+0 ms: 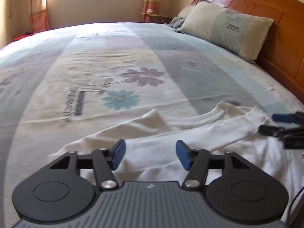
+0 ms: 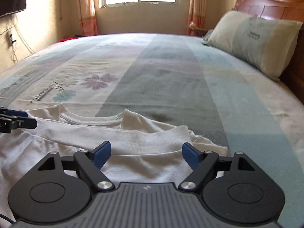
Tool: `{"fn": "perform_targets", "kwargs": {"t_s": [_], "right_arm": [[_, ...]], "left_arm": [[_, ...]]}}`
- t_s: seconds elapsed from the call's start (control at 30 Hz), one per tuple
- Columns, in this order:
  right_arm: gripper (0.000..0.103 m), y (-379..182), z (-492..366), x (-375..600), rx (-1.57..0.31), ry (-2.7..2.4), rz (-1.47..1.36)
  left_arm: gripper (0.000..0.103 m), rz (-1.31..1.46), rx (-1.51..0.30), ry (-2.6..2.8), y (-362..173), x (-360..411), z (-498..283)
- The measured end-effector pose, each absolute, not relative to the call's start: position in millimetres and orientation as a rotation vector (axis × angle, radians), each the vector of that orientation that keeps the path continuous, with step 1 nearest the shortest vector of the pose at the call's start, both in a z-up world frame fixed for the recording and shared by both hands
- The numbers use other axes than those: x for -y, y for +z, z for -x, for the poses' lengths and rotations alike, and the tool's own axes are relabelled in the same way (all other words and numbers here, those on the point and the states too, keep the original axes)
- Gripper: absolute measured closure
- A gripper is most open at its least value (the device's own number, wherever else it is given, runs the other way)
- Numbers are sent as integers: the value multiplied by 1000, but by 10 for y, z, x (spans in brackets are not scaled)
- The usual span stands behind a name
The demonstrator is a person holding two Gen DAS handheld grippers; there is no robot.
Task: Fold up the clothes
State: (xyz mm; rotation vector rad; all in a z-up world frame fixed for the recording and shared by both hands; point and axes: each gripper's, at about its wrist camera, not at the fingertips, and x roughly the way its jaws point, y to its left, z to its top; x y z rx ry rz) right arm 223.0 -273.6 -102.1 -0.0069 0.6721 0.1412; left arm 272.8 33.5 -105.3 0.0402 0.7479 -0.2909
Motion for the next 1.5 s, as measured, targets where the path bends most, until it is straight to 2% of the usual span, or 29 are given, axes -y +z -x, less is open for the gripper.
{"fn": "perform_targets", "kwargs": {"t_s": [0.13,0.27,0.4,0.53,0.67,0.77,0.87,1.1,1.3,1.5], "right_arm": [[14,-1215,-2308,2872,-749,80,-20],[14,-1041,-2167,2911,-728,107,-65],[13,-952,-2024,2727,-723,229,-69],[13,-1107,-1992,2634,-762,246,-36],[17,-1147,-1883,2710,-756,252,-2],[12,-1041,-1783,2729,-747,196,38],[5,-967,-1692,2758,-712,222,16],[4,-1114,-1693,3015,-786,118,-64],[3,-932,-1677,2910,-743,144,-74],[0,-1125,-1722,2833,-826,125,-50]], "left_arm": [[41,28,-767,-223,-1113,-583,-2773],[44,-15,-761,-234,-913,-533,-2670],[41,-35,-786,-377,-822,-324,-2416],[38,-91,-837,-355,-1016,-175,-2242],[44,-23,-852,-290,-1049,-374,-2219],[44,-45,-839,-277,-906,-341,-2192],[36,-75,-791,-316,-807,-260,-2157],[36,-37,-905,-150,-978,-507,-2259],[33,-46,-868,-216,-765,-355,-2240],[32,-59,-883,-147,-970,-259,-2358]]}}
